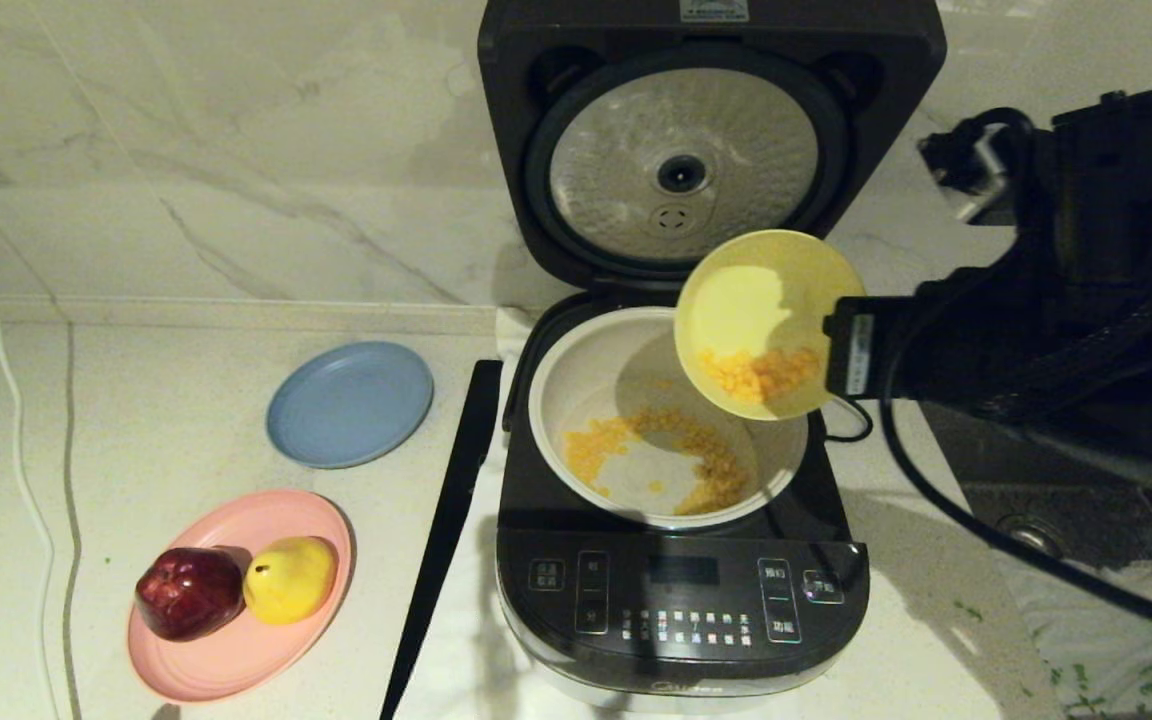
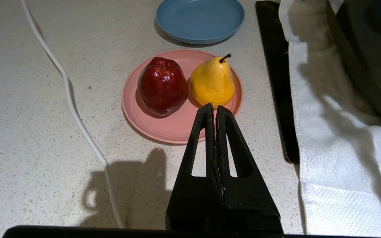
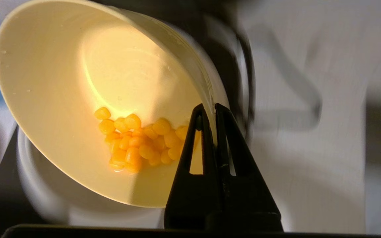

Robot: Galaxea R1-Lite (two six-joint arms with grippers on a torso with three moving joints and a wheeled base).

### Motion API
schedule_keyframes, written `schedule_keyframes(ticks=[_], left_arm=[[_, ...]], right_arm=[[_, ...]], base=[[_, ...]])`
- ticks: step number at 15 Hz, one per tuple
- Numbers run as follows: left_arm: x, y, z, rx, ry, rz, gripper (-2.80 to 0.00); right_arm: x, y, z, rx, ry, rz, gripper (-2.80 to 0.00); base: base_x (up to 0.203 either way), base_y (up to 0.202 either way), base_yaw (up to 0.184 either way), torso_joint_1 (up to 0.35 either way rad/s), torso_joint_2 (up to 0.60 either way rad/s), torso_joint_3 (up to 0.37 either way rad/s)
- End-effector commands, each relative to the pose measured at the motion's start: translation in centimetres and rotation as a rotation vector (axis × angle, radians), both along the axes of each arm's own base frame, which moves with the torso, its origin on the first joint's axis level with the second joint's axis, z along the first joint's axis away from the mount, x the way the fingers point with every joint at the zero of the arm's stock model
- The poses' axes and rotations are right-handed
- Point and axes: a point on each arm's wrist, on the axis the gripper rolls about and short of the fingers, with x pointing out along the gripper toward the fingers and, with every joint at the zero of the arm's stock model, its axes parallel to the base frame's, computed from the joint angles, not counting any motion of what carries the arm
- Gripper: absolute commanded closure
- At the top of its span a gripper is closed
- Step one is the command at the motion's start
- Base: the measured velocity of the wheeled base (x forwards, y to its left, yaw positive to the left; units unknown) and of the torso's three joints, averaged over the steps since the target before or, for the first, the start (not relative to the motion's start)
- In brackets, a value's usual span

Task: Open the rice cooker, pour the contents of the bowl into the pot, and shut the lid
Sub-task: Fill a bowl with water from the tap

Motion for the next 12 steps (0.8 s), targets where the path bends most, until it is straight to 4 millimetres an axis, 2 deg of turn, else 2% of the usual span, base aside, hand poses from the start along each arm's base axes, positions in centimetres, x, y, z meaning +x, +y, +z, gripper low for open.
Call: schedule_keyframes(ticks=[1,4,7,10,12], left_arm=[[0.1,0.0,-0.2,0.000,0.008,0.000,0.00],[0.1,0.0,-0.2,0.000,0.008,0.000,0.00],[0.1,0.0,-0.2,0.000,0.008,0.000,0.00],[0.1,0.0,-0.2,0.000,0.009,0.000,0.00],[0.1,0.0,-0.2,0.000,0.008,0.000,0.00]], right_arm=[[-2.3,-6.0,0.9,0.057,0.242,0.018,0.00],[-3.1,-11.1,0.8,0.140,0.331,-0.075,0.00],[-3.0,-15.7,-0.8,0.232,0.405,-0.225,0.00],[-2.2,-20.5,-3.8,0.349,0.516,-0.406,0.00],[-1.0,-24.4,-7.0,0.446,0.624,-0.546,0.00]], base=[[0.000,0.000,0.000,0.000,0.00,0.000],[0.000,0.000,0.000,0.000,0.00,0.000],[0.000,0.000,0.000,0.000,0.00,0.000],[0.000,0.000,0.000,0.000,0.00,0.000],[0.000,0.000,0.000,0.000,0.00,0.000]])
